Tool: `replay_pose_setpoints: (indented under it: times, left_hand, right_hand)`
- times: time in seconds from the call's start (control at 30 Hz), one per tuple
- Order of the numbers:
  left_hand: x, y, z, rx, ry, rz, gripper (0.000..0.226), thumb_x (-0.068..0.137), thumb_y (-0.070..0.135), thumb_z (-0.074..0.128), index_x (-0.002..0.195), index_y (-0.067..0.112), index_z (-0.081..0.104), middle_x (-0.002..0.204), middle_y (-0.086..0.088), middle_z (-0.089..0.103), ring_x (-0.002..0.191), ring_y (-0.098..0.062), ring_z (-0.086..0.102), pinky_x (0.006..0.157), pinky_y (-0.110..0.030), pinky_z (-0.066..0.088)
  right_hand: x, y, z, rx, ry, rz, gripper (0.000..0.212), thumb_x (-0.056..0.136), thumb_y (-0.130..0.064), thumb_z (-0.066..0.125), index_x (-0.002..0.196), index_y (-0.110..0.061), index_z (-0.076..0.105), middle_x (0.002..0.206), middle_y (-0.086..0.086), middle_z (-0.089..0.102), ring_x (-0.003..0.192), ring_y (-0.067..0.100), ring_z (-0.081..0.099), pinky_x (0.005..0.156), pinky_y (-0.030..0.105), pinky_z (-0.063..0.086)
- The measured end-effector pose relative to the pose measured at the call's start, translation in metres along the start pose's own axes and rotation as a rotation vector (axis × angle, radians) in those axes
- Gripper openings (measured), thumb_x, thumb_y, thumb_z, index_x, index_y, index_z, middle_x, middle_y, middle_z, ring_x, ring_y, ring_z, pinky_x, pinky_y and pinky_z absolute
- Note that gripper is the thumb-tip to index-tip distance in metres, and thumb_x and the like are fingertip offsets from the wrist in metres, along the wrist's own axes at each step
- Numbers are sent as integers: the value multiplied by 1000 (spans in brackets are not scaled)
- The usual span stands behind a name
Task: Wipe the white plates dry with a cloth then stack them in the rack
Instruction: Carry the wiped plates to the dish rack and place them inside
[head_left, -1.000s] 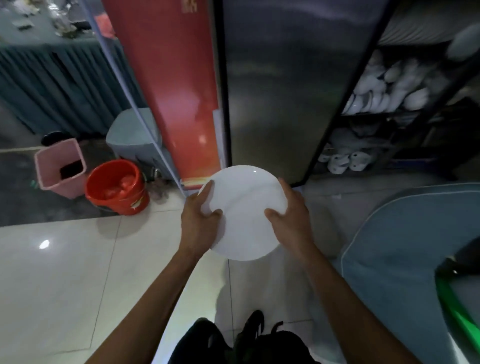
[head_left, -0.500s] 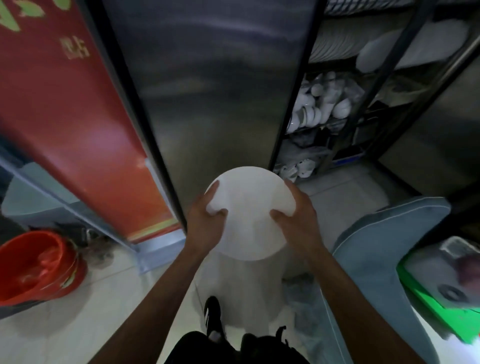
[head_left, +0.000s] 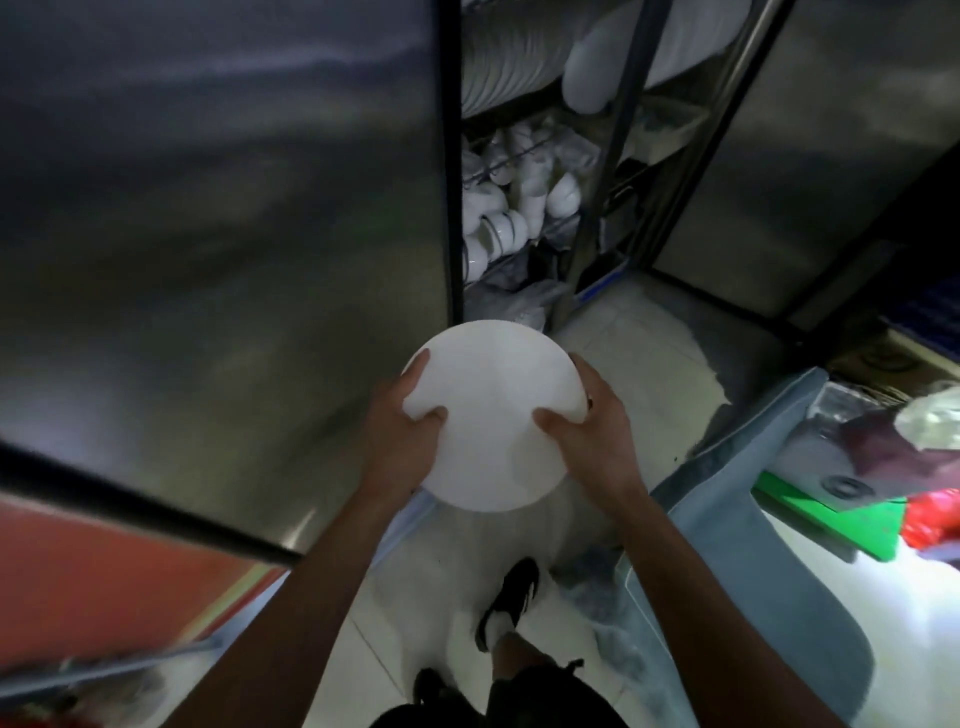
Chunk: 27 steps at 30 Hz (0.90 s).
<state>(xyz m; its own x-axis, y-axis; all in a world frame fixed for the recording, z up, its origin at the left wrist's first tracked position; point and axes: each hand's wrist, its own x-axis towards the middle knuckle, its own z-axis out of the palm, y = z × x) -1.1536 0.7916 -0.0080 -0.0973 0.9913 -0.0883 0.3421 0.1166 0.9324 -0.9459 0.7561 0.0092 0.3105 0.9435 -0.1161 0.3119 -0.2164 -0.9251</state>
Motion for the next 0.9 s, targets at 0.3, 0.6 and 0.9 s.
replay_pose_setpoints:
  times: [0.3,0.6,0.9]
  left_hand:
    - [115,51,84,-3,-77,-7,69,85,-4,65,143,30,52,139,1,56,119,-10,52,94,-23,41]
    - [217,77,139,-54,-118,-44,67,84,2,69,140,38,55,142,5,52,127,-18,52,106,-42,47]
    - [326,118,180,-152,-120,-8,66,86,0,67,139,36,57,135,6,54,116,-12,54,86,-19,49]
  right_hand:
    - [127,6,-45,6,106,11,74,82,-19,77,147,-33,44,141,-7,52,120,15,52,88,31,48]
    - [232,-7,-70,87,106,9,67,81,-18,76,133,-53,51,126,-19,62,111,10,60,88,42,57]
    - [340,-43,-79,197,101,-53,67,84,-14,72,122,-64,51,115,-31,62,103,4,62,75,35,60]
